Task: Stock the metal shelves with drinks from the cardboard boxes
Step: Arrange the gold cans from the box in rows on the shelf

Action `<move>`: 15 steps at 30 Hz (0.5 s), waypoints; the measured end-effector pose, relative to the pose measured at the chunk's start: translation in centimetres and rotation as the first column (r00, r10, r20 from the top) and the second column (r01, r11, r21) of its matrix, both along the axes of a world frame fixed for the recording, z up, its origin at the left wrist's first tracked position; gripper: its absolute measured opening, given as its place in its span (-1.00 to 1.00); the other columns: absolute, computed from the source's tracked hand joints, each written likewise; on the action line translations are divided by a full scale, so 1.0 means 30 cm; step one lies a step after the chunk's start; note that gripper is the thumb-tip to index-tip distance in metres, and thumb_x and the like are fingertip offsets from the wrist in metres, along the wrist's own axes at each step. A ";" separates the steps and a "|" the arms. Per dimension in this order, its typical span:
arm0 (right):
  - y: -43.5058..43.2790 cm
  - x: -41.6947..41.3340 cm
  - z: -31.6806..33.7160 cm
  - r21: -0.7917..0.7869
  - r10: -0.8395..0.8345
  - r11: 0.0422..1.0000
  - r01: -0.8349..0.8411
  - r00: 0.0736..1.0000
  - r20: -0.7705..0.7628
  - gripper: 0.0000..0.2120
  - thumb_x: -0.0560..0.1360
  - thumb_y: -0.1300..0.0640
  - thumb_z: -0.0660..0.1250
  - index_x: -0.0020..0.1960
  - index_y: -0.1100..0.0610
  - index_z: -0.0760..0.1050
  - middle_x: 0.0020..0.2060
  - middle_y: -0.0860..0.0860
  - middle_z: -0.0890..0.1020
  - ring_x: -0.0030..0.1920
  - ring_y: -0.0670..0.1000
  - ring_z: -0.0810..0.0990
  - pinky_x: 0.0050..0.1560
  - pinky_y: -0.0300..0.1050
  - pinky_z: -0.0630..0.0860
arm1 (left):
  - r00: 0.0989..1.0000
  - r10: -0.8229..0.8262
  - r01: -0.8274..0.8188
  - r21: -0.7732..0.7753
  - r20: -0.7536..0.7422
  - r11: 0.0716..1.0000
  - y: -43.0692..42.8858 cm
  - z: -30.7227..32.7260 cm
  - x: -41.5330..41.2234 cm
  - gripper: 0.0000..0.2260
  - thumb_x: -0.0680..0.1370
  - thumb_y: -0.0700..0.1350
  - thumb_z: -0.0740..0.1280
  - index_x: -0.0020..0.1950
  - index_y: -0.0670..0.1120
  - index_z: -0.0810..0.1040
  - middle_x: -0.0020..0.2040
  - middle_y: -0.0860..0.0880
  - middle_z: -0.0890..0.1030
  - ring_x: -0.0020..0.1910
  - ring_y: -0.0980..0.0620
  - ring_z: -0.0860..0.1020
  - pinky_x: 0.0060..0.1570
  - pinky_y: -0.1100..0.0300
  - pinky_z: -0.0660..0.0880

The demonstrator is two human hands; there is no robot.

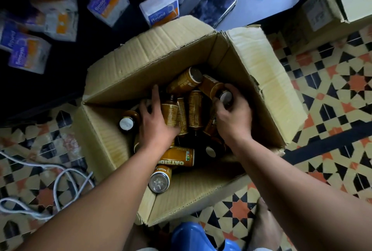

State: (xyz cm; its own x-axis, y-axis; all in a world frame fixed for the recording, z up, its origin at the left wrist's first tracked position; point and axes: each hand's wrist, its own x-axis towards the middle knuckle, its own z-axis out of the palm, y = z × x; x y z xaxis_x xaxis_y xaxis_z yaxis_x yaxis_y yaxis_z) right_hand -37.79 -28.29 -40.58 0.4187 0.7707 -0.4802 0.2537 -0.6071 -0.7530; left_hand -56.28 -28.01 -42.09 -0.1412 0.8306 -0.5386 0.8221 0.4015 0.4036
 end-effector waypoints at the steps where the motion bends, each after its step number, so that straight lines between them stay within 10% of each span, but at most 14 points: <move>1: -0.005 -0.002 0.011 0.019 0.006 1.000 -0.007 1.000 0.026 -0.57 0.63 0.08 0.36 0.48 0.00 0.43 0.07 -0.24 0.54 -0.01 -0.36 0.50 -0.02 -0.53 0.37 | 0.999 0.035 -0.035 -0.014 0.022 0.999 -0.009 0.000 -0.003 0.15 0.40 -0.08 0.60 0.58 0.33 -0.27 0.55 -0.18 0.25 0.43 -0.26 0.40 0.27 -0.15 0.45; 7: -0.047 -0.009 0.048 0.071 0.058 0.995 -0.069 0.988 0.140 -0.60 0.66 -0.02 0.30 0.46 0.03 0.39 0.15 0.00 0.60 0.17 0.01 0.58 0.17 -0.11 0.50 | 0.979 0.123 -0.135 0.061 0.164 0.989 -0.036 0.029 -0.046 0.12 0.41 -0.08 0.59 0.54 0.43 -0.24 0.44 -0.04 0.49 0.30 -0.09 0.53 0.24 0.02 0.46; 15: -0.059 -0.050 0.199 0.283 0.102 0.949 -0.137 0.986 0.134 -0.52 0.68 -0.13 0.13 0.53 0.05 0.26 0.39 0.00 0.46 0.37 0.00 0.45 0.37 0.04 0.45 | 0.966 0.012 -0.074 0.233 0.257 0.970 -0.058 0.164 -0.059 0.05 0.48 -0.16 0.53 0.58 0.39 -0.20 0.58 0.04 0.24 0.48 0.11 0.26 0.35 0.19 0.26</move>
